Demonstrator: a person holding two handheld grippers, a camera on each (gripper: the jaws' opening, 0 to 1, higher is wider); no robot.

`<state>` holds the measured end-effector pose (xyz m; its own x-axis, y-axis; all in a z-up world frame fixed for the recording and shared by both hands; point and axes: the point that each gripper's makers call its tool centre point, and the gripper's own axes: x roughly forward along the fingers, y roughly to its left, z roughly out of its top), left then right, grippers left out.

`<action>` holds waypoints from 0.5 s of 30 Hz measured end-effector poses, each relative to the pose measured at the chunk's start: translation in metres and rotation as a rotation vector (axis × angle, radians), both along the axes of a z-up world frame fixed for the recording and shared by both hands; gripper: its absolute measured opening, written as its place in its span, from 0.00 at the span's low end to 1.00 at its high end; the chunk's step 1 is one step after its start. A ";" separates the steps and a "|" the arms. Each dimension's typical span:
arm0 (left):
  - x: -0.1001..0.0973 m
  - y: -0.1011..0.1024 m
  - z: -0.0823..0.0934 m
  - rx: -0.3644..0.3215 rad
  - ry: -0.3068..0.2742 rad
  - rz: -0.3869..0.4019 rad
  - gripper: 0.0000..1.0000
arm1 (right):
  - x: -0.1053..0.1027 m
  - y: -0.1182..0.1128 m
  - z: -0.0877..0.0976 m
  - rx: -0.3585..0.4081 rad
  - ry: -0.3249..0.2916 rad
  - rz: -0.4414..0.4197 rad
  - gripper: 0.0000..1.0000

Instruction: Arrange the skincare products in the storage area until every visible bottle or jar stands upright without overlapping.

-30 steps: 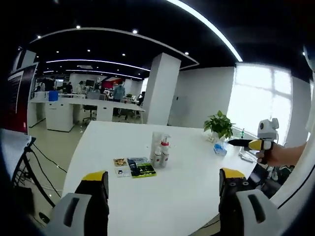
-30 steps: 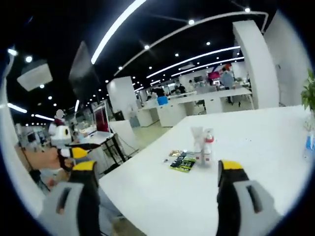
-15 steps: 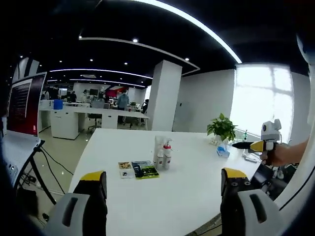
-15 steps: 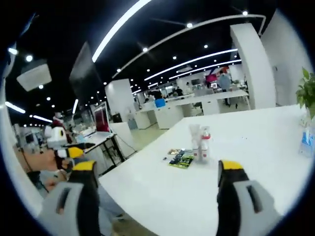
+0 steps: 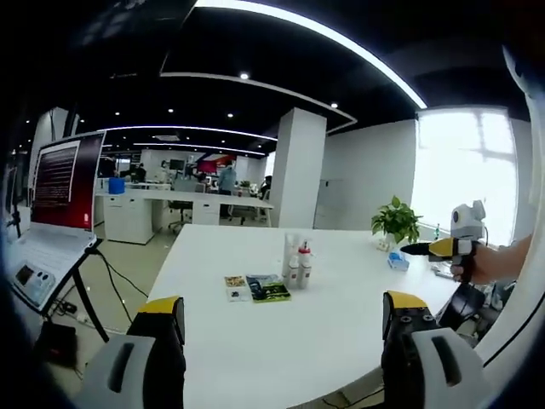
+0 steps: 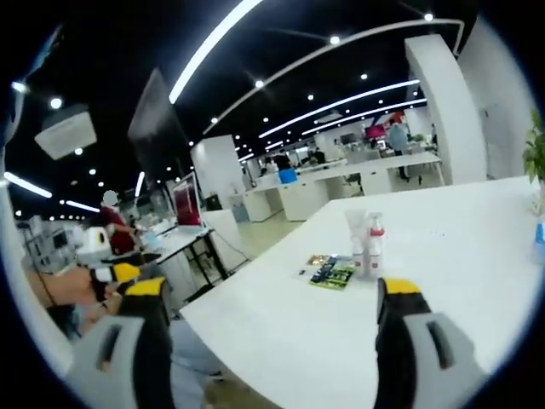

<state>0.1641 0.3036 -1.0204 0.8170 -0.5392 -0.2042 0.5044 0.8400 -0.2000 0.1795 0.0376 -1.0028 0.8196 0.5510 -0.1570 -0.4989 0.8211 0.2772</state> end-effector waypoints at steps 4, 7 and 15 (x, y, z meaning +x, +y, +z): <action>-0.001 0.010 -0.001 -0.016 0.004 0.024 1.00 | 0.006 0.006 -0.001 0.001 0.011 0.006 0.99; 0.001 0.013 -0.001 -0.013 0.005 0.029 1.00 | 0.009 0.009 0.003 0.003 -0.002 0.007 0.99; 0.007 0.017 0.002 -0.001 -0.011 0.036 1.00 | 0.015 0.012 0.002 0.011 -0.001 0.003 0.99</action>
<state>0.1707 0.3203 -1.0183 0.8384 -0.5093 -0.1941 0.4757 0.8576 -0.1957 0.1945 0.0493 -1.0008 0.8181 0.5553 -0.1496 -0.5019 0.8163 0.2859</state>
